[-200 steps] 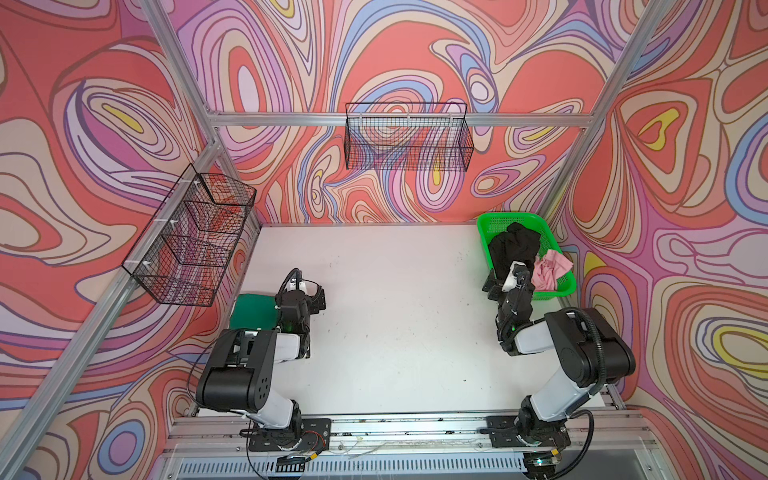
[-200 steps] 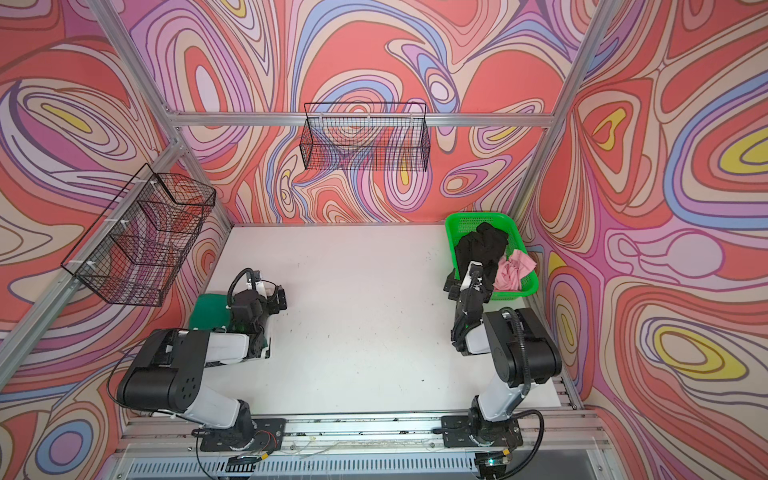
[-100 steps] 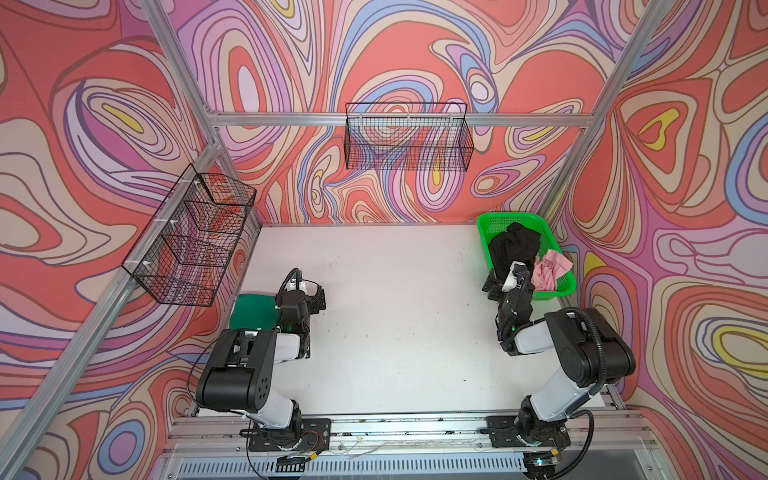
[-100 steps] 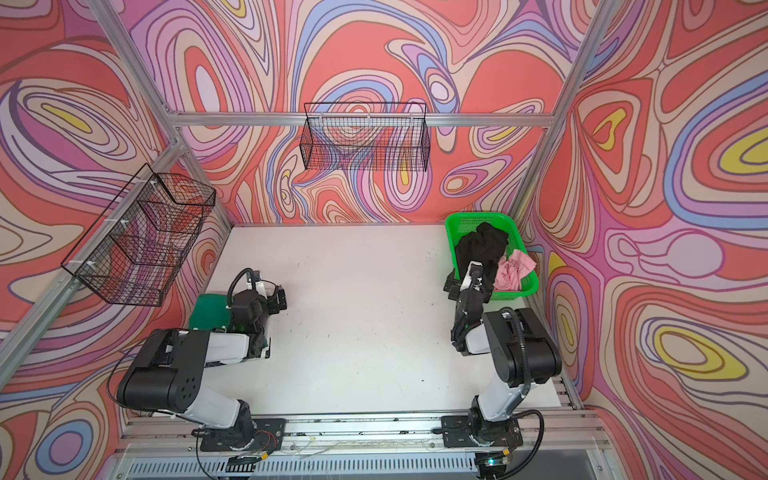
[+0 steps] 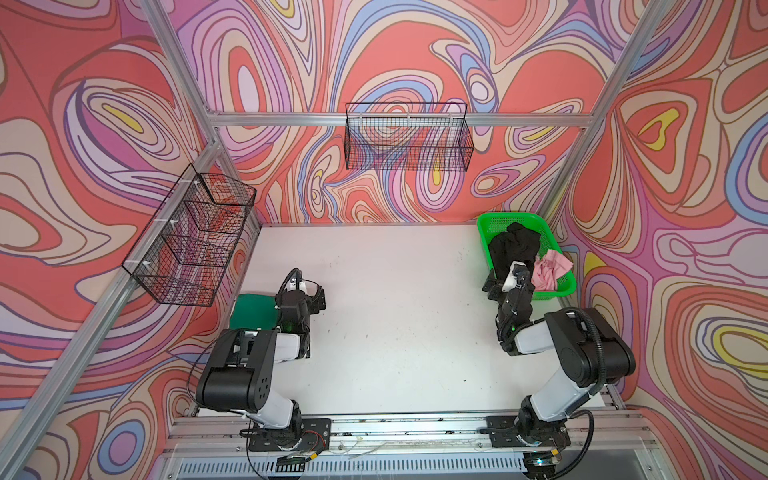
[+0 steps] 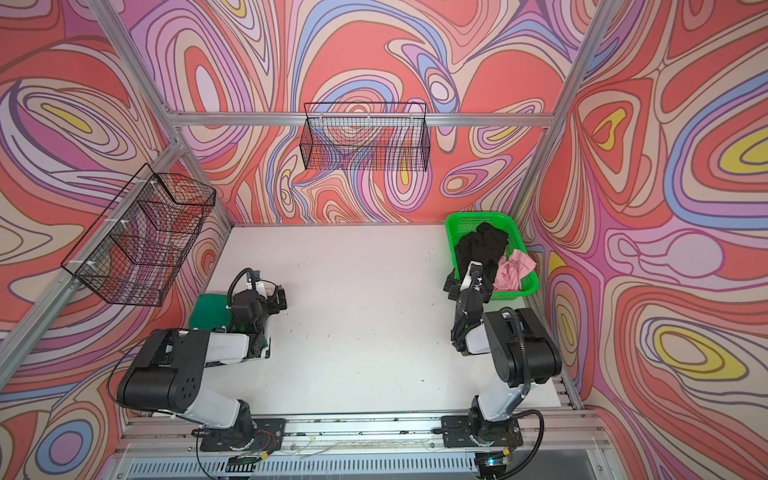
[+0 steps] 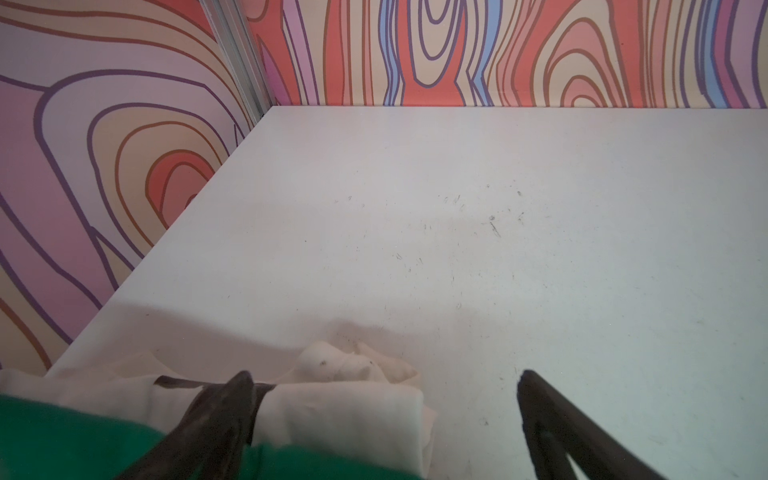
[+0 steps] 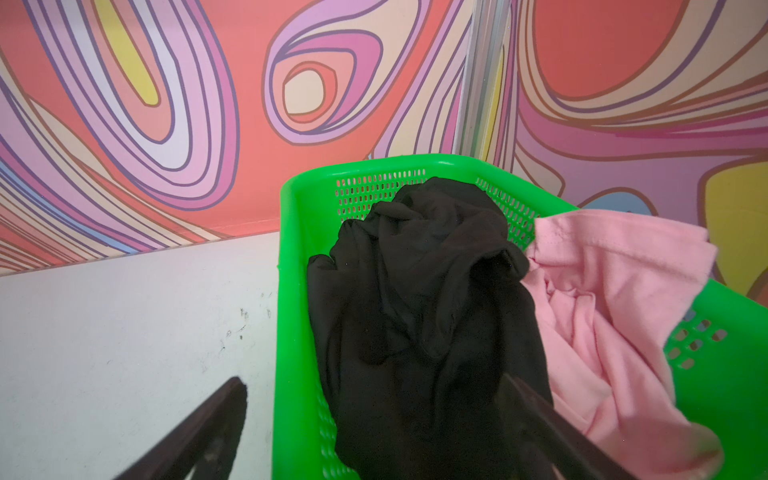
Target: Fold and stack the t-shirts
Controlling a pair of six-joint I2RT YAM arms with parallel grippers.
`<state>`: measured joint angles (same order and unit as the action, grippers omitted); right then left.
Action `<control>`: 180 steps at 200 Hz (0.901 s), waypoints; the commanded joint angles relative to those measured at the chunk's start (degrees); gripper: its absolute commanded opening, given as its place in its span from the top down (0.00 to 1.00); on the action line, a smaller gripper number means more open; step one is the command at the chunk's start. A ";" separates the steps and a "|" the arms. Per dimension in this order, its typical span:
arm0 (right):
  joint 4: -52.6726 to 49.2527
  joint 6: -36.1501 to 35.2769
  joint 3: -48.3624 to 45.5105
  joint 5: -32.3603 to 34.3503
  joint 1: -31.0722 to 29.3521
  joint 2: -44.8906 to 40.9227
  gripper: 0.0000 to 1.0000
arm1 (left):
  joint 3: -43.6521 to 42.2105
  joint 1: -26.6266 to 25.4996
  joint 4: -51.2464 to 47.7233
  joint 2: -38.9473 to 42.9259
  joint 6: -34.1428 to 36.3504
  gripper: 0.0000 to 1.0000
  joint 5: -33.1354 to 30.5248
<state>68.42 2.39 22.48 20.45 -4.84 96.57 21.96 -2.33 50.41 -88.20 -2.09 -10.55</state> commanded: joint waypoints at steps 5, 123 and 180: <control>-1.32 0.20 -1.12 -1.00 0.17 1.42 0.02 | -0.86 -0.40 2.06 -0.40 0.86 0.00 0.07; -1.32 0.19 -1.08 -1.00 0.10 1.42 0.02 | -0.87 -0.40 2.06 -0.40 0.85 0.00 0.01; -1.72 0.10 -0.90 -1.11 0.11 1.51 0.02 | -0.91 -0.40 2.06 -0.41 0.85 0.00 0.00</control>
<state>68.42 2.39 22.48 20.43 -4.84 96.60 21.96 -2.33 50.41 -88.20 -2.09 -10.55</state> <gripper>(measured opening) 0.982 0.999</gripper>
